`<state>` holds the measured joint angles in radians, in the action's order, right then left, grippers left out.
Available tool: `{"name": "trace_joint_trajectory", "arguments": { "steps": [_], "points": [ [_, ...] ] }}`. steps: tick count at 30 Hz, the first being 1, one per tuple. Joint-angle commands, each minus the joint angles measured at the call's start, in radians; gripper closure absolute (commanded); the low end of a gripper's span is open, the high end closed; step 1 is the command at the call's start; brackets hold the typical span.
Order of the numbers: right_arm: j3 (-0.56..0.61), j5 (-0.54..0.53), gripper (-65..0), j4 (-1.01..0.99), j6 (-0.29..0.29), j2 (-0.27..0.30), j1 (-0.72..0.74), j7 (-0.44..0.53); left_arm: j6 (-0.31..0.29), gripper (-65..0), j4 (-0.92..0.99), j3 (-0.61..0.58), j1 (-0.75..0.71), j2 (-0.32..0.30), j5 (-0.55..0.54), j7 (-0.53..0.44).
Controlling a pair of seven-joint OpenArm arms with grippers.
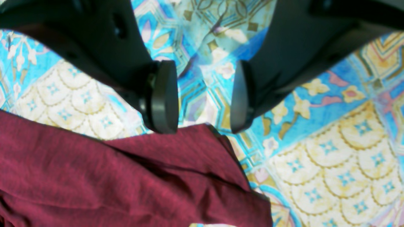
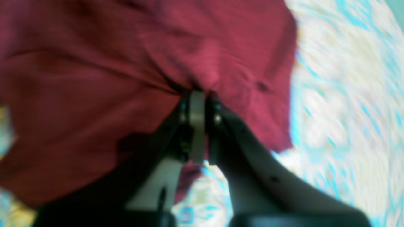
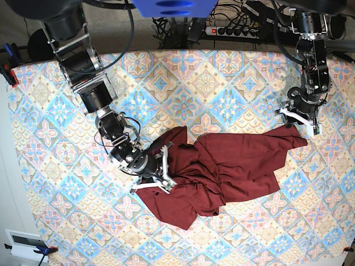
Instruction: Layout the t-shirt on the table in an organized manner, then fold the t-shirt properly
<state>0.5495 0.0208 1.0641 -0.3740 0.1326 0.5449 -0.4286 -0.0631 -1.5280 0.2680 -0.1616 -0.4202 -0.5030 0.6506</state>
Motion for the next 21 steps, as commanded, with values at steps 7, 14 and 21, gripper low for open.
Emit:
{"name": "trace_joint_trajectory", "arguments": {
  "steps": [7,14,21],
  "points": [
    [-0.009,-0.015,0.0,0.328,0.002,-0.003,-0.036,-0.077,-0.002,-27.0,-0.018,0.009,0.010,-0.019,-0.003,-0.018],
    [-0.090,-0.015,0.0,0.591,0.000,-0.001,-0.296,-0.132,-0.002,-27.0,-0.018,0.010,0.007,-0.019,-0.003,-0.018],
    [-0.124,-0.015,0.0,0.822,0.000,0.014,-0.524,-0.131,-0.002,-27.0,-0.018,0.010,0.007,-0.019,-0.003,-0.018]
  ]
}}
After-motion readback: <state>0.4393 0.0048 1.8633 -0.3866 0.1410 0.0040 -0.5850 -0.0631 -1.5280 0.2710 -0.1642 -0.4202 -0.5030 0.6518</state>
